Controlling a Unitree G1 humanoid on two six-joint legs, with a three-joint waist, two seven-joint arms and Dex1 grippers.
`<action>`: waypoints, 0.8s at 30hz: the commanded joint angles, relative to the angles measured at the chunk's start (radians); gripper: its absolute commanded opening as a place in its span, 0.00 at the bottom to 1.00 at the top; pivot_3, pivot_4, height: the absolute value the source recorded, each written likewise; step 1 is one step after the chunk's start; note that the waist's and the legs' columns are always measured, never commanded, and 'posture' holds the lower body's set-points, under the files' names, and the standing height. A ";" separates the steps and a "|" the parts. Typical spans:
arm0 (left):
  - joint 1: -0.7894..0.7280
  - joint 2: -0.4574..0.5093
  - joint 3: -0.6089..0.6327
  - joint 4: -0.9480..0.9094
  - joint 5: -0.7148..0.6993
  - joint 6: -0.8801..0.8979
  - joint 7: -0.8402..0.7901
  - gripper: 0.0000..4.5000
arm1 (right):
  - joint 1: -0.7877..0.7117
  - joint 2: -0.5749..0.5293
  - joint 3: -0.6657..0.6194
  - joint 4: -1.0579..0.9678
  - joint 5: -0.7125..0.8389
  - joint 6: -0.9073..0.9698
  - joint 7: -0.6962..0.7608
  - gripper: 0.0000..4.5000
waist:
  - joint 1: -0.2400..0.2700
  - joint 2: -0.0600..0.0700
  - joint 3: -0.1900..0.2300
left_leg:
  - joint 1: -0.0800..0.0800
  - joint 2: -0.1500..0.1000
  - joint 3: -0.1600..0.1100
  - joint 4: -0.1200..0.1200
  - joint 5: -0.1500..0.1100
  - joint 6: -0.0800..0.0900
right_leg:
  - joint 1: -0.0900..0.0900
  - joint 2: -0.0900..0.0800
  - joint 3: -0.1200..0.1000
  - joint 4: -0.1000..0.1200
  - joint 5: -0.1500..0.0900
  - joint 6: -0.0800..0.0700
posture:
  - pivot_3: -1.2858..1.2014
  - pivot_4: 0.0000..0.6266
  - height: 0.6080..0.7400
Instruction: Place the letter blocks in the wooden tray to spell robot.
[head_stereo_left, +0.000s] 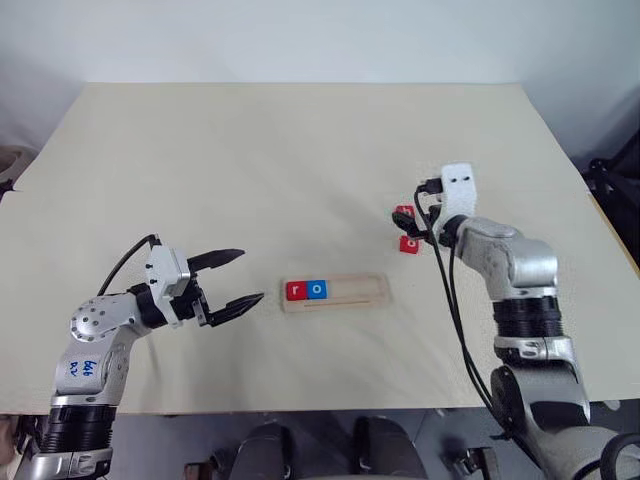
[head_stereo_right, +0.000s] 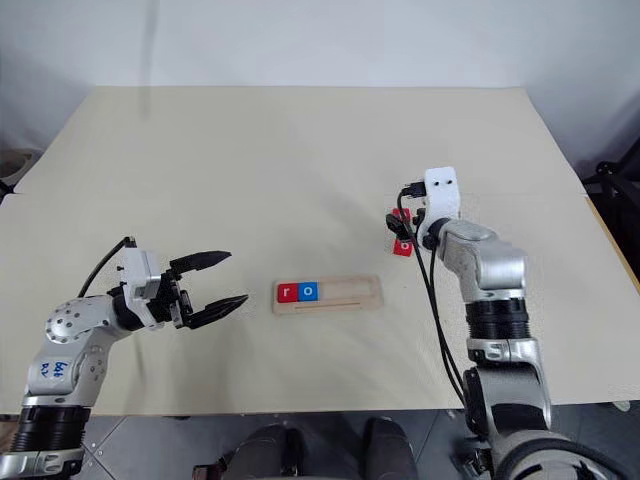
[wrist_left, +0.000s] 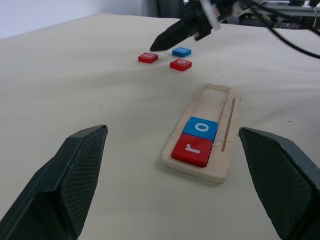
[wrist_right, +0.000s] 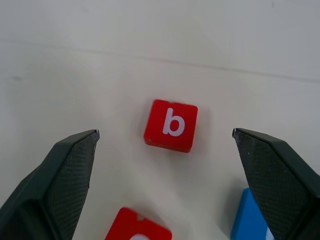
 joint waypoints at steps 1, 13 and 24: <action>0.009 -0.003 0.007 -0.051 -0.013 -0.006 0.011 0.99 | -0.071 0.036 -0.034 0.116 -0.021 -0.053 -0.051 1.00 | -0.007 0.000 0.000 | 0.000 0.000 0.000 0.000 0.000 0.000 | 0.000 0.000 0.000 0.000 0.000 0.000 | 0.52 0.24 1.00; 0.049 -0.002 0.014 -0.095 -0.022 0.000 0.030 1.00 | -0.156 0.110 -0.007 0.327 -0.091 -0.156 -0.076 0.41 | -0.034 0.000 0.000 | 0.000 0.001 0.000 -0.002 0.001 -0.002 | -0.001 0.001 0.001 0.000 0.000 0.000 | 0.52 0.24 1.00; 0.033 -0.013 -0.009 -0.070 -0.018 -0.002 0.021 1.00 | -0.034 0.015 0.012 -0.142 -0.048 0.053 0.033 0.33 | -0.024 0.002 0.001 | -0.001 0.001 -0.002 -0.003 0.001 -0.002 | -0.002 0.000 0.000 0.000 0.000 0.000 | 0.52 0.24 1.00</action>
